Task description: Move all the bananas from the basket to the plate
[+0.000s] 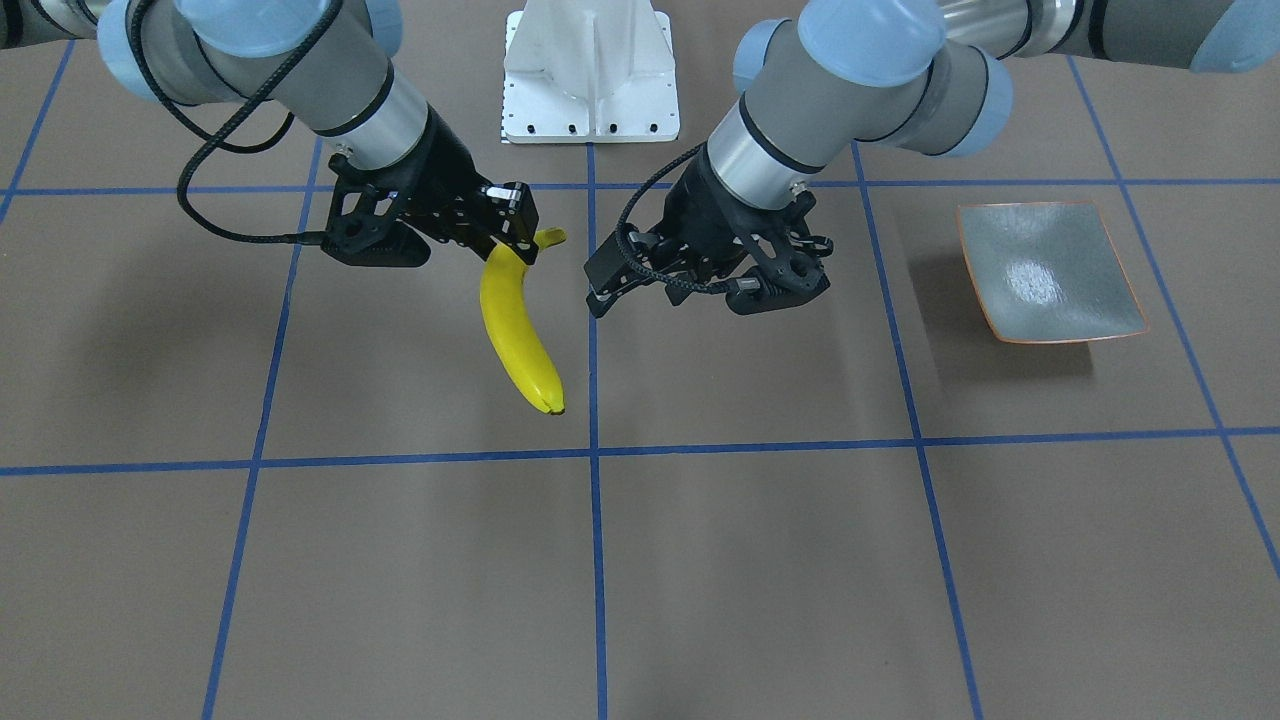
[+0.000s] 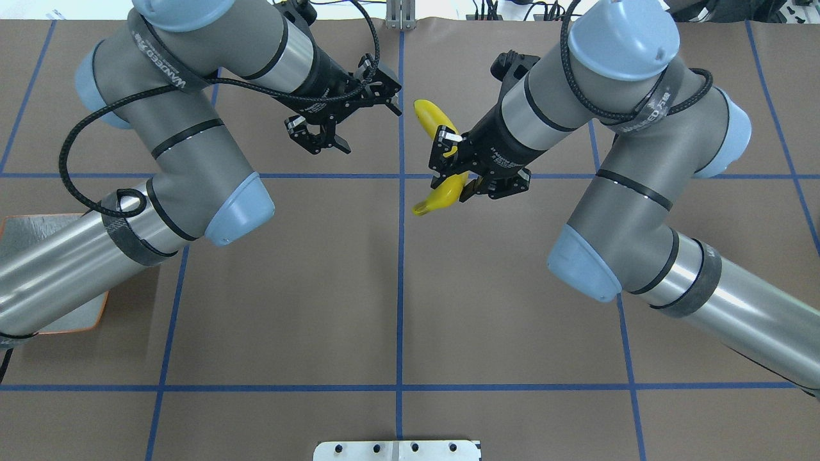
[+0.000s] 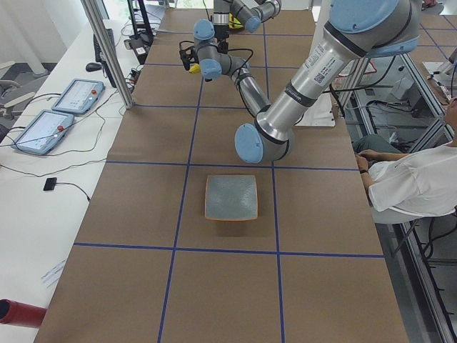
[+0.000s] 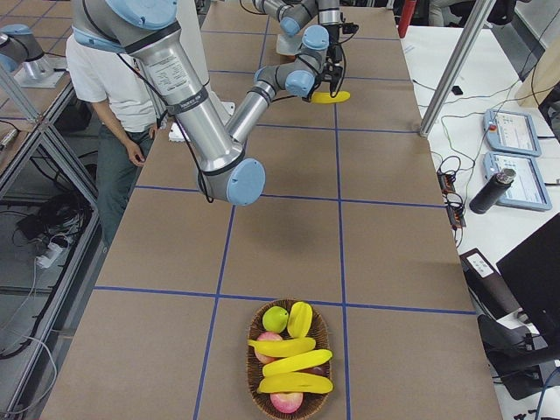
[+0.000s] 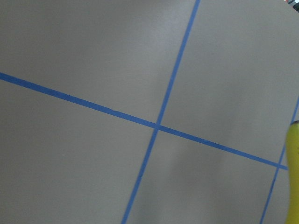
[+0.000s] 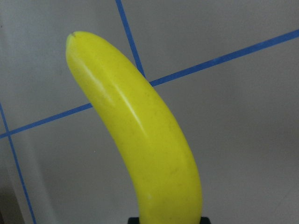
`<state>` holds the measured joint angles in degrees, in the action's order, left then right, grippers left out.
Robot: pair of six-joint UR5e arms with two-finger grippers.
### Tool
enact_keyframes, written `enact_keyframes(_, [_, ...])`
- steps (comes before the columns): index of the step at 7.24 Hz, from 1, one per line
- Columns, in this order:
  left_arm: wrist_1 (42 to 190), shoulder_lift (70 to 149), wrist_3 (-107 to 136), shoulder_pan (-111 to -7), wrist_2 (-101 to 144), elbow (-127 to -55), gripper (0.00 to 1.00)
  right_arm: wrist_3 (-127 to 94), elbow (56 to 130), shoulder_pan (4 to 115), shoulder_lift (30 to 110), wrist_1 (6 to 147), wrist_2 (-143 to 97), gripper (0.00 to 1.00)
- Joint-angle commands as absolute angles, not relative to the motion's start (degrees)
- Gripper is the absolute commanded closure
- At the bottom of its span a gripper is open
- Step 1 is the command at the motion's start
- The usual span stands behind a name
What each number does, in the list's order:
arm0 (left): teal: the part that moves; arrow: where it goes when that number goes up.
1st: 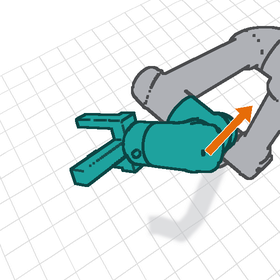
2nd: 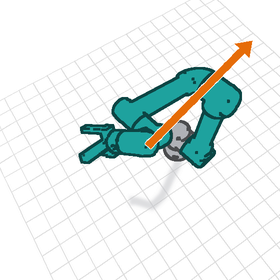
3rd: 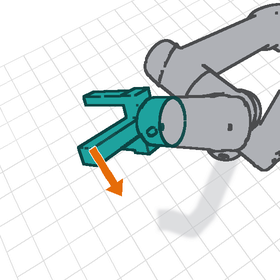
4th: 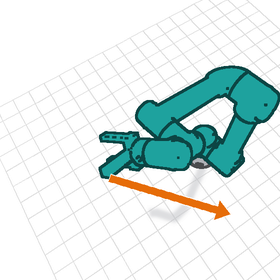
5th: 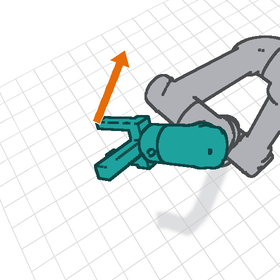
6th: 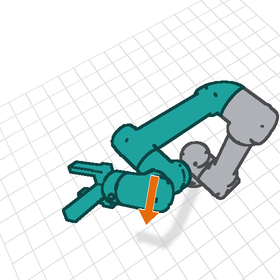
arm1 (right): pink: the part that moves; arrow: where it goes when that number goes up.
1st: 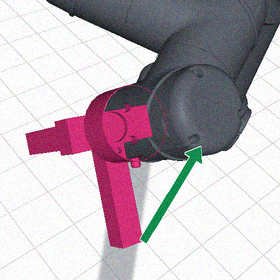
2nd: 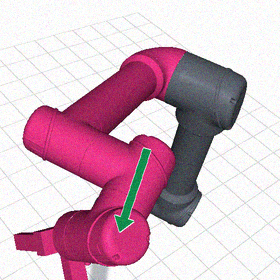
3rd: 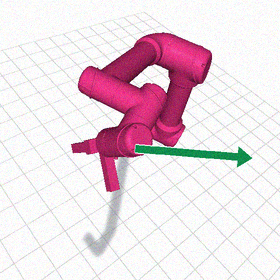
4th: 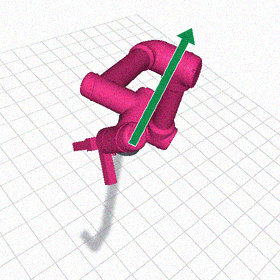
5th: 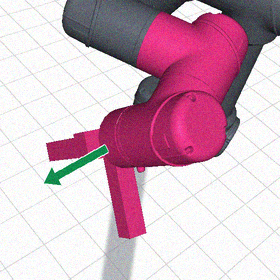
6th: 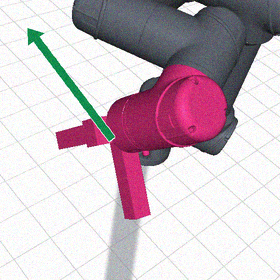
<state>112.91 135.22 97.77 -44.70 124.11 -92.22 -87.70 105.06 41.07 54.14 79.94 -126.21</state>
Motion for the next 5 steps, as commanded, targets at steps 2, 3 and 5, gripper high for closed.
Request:
enact_keyframes(2, [113.8,136.1,100.8,-44.2,123.2,-90.4,0.00,-87.8,108.5,35.2,53.4,82.3,-118.4,1.00])
enact_keyframes(3, [113.9,136.5,101.8,-44.0,123.3,-89.8,0.00,-87.2,108.8,34.3,52.9,83.1,-116.3,1.00])
enact_keyframes(5, [114.0,136.6,102.4,-43.1,123.2,-89.8,0.00,-87.1,108.7,32.7,51.2,84.8,-112.4,1.00])
